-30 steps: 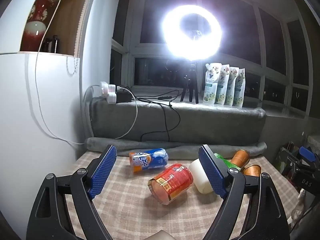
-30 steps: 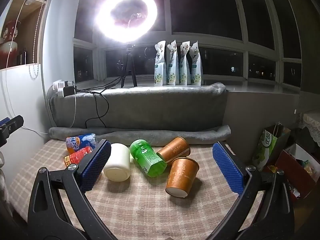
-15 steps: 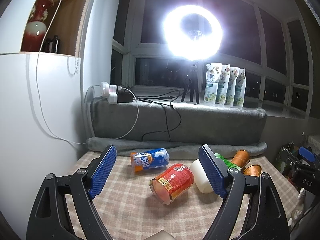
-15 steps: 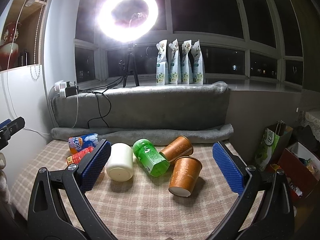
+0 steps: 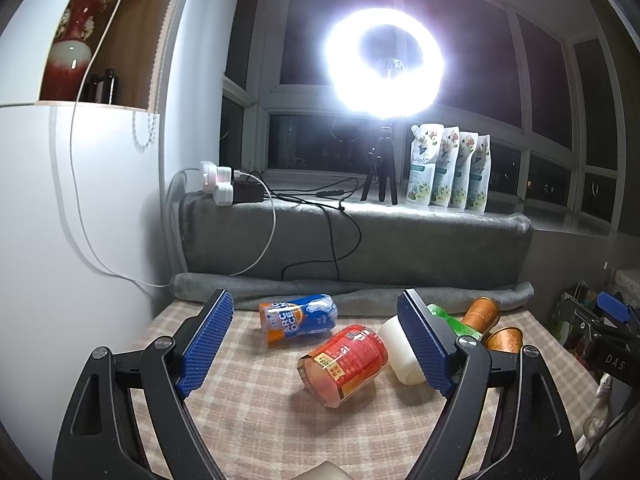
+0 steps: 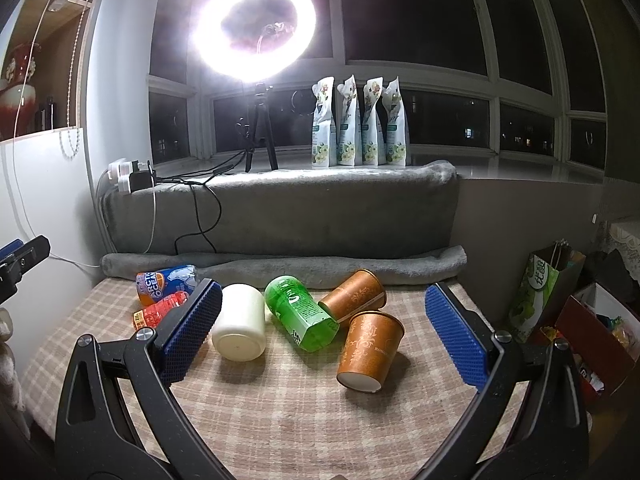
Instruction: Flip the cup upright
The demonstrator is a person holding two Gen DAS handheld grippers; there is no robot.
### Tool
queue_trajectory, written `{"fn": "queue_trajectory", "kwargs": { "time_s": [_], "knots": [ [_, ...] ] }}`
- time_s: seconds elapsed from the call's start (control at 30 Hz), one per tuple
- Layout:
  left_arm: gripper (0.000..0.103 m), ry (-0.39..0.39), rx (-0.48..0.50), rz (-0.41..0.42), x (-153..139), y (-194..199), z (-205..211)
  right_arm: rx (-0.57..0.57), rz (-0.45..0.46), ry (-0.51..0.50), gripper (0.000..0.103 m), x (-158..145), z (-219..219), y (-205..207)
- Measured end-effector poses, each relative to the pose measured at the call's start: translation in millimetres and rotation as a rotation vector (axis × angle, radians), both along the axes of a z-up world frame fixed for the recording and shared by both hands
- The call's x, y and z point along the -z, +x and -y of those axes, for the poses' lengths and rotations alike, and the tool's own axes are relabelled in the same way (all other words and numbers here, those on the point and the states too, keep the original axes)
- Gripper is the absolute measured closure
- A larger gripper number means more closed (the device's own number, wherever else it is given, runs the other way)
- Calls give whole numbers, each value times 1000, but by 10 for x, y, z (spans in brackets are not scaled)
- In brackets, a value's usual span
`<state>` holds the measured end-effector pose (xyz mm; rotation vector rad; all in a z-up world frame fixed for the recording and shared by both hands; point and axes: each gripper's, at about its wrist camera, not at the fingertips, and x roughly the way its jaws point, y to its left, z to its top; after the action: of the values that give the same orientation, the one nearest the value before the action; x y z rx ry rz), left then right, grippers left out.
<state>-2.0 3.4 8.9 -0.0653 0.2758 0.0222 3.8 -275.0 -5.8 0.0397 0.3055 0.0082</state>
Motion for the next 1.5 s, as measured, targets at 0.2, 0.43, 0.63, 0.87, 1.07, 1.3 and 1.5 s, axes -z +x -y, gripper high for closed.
{"fn": "queue_trajectory", "kwargs": {
  "time_s": [0.2, 0.43, 0.63, 0.87, 1.07, 1.3, 1.5],
  "knots": [
    [19, -1, 2, -2, 0, 12, -12, 0, -5, 0, 0, 3, -8, 8],
    [19, -1, 2, -3, -7, 17, -12, -1, -7, 0, 0, 6, -15, 19],
    [19, -1, 3, -6, 0, 18, -14, -1, -8, 2, 0, 7, -12, 23],
    [19, -1, 2, -7, -3, 26, -14, -2, -10, 1, 0, 10, -8, 29],
    [19, -2, 3, -7, -1, 25, -17, -2, -11, 3, 0, 20, -7, 43],
    [19, 0, 4, -11, 15, 27, -5, -1, -25, 5, 0, 99, -1, 63],
    [19, 3, 12, -24, 47, 88, 11, -3, -48, 11, 0, 119, 24, 80]
  ]
}}
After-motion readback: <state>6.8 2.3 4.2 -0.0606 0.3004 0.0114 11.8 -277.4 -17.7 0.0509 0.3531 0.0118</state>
